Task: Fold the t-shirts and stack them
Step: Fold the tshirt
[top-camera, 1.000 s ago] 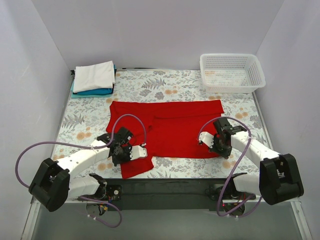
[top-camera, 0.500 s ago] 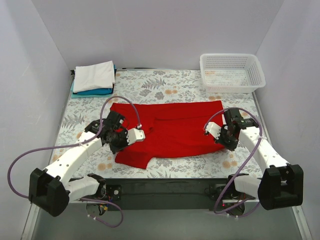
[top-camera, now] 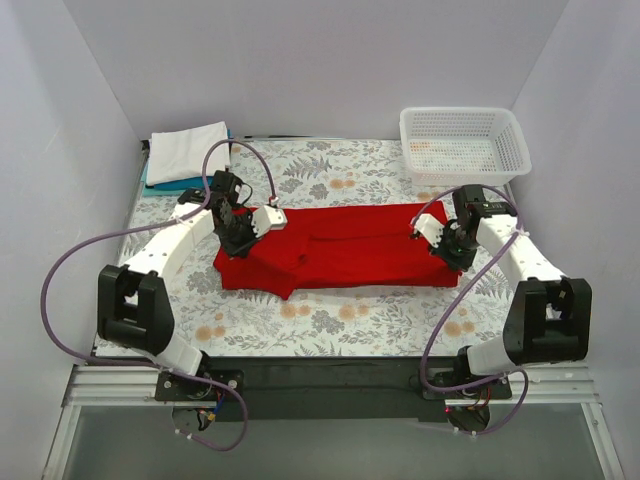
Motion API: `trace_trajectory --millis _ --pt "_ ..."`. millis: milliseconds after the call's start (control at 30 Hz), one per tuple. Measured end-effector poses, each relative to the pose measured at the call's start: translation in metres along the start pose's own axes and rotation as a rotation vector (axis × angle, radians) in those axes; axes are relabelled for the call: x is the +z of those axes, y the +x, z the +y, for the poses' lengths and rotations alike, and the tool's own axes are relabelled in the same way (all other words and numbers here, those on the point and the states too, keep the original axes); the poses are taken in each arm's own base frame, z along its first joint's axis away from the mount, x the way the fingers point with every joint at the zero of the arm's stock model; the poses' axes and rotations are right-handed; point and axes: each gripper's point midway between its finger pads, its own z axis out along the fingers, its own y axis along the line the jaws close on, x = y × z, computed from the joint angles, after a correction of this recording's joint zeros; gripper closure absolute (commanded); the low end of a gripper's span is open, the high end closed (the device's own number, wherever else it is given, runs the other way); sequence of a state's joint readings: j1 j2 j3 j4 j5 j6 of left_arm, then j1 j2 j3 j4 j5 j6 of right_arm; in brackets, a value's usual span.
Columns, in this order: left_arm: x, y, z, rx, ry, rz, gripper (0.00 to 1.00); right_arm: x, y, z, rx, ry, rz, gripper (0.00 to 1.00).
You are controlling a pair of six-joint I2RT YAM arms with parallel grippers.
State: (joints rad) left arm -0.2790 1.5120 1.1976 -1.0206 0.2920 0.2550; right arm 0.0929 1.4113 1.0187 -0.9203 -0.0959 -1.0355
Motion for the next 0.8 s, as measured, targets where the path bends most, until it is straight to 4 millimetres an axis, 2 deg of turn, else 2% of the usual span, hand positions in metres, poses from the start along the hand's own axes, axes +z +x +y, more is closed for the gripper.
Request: trace_trajectory --millis 300,667,800 --pt "0.012 -0.004 0.047 -0.029 0.001 -0.006 1.0 0.009 -0.015 -0.036 -0.001 -0.026 -0.004 0.99" --pt "0.031 -0.002 0.07 -0.057 0.025 -0.002 1.0 0.024 -0.029 -0.064 -0.016 -0.044 0.002 0.99" --pt "0.031 -0.003 0.08 -0.067 0.016 -0.015 1.0 0.03 -0.029 -0.07 -0.015 -0.055 0.009 0.99"
